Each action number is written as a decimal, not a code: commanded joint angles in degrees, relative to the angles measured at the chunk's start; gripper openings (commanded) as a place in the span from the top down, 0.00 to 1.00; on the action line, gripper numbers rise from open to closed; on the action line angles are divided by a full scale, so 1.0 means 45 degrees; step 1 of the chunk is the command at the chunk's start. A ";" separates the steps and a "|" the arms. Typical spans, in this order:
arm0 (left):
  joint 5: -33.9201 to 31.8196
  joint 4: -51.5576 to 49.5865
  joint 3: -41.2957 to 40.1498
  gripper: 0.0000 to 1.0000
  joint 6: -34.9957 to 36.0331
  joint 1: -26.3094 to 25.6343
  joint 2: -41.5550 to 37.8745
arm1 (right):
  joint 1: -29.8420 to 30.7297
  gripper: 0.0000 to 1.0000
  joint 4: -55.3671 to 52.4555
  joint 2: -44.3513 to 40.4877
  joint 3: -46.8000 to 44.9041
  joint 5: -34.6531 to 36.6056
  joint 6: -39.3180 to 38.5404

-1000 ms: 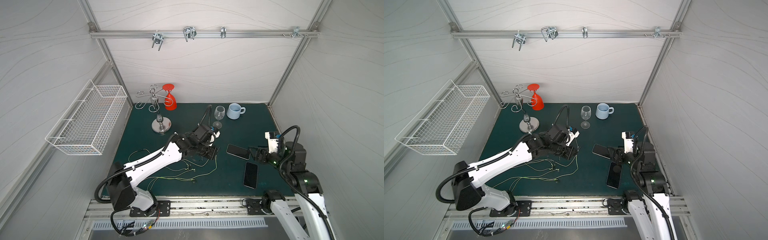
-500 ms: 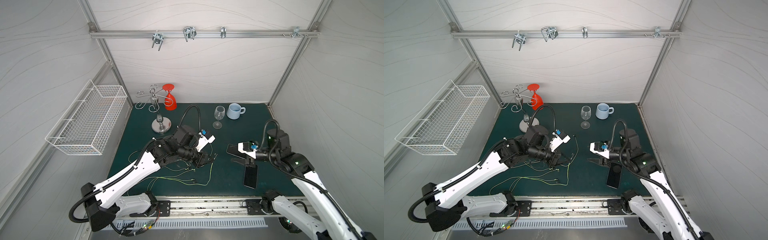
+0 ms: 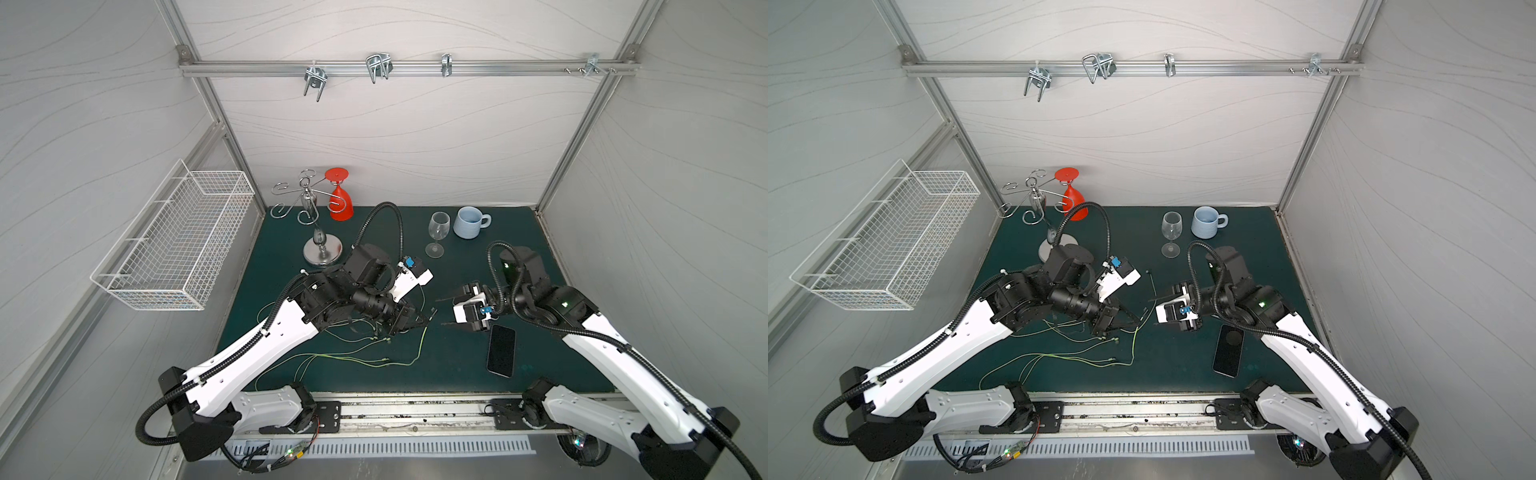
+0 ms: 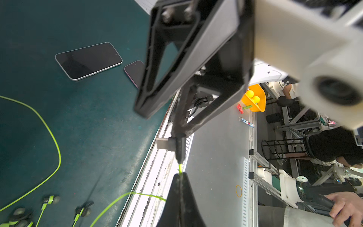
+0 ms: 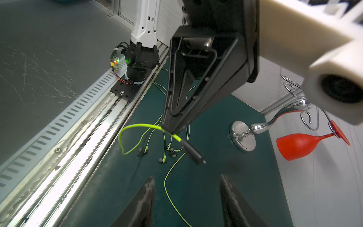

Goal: Plug wired earphones into phones
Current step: Pick up the wired earphone from the center of the board.

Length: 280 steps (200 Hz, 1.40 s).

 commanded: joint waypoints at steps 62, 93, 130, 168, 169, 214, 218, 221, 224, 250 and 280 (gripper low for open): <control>0.0221 -0.0373 0.0796 1.00 0.0498 0.0012 0.0151 | 0.0450 0.62 0.0255 0.0515 0.0865 -0.0984 -0.0346; 0.0020 -0.0128 0.0788 1.00 0.0404 0.0023 0.0063 | 0.0512 0.71 -0.0030 0.0412 0.0843 -0.1219 -0.0108; -0.0127 -0.0123 0.0812 1.00 0.0469 0.0018 -0.0013 | 0.0520 0.84 -0.0115 0.0352 0.0815 -0.1309 -0.0035; -0.0520 -0.0250 0.0657 1.00 0.0721 0.0024 -0.0130 | 0.0520 0.91 0.0175 0.0209 0.0650 -0.1660 0.0593; -0.0536 -0.0255 0.0654 1.00 0.0724 0.0017 -0.0131 | 0.0520 0.91 0.0176 0.0213 0.0642 -0.1664 0.0607; -0.0969 -0.0283 0.0575 1.00 0.0812 0.0014 -0.0233 | 0.0530 0.98 0.0149 0.0124 0.0555 -0.1773 0.0890; -0.1009 -0.0282 0.0573 1.00 0.0839 0.0025 -0.0248 | 0.0521 0.99 0.0139 0.0110 0.0537 -0.1768 0.0899; -0.1054 -0.0280 0.0568 1.00 0.0871 0.0019 -0.0267 | 0.0521 1.00 0.0129 0.0110 0.0527 -0.1744 0.0928; -0.1150 -0.0307 0.0582 1.00 0.0907 0.0023 -0.0269 | 0.0523 1.00 0.0121 0.0118 0.0513 -0.1728 0.0937; -0.3664 -0.0764 0.0671 0.96 0.1454 0.0022 -0.0763 | 0.0520 1.00 0.0065 -0.0070 0.0389 -0.1004 0.1652; -0.4962 0.1338 -0.0898 0.63 0.2635 0.0014 -0.2590 | 0.0525 1.00 0.0463 -0.0784 -0.0174 -0.0417 0.3604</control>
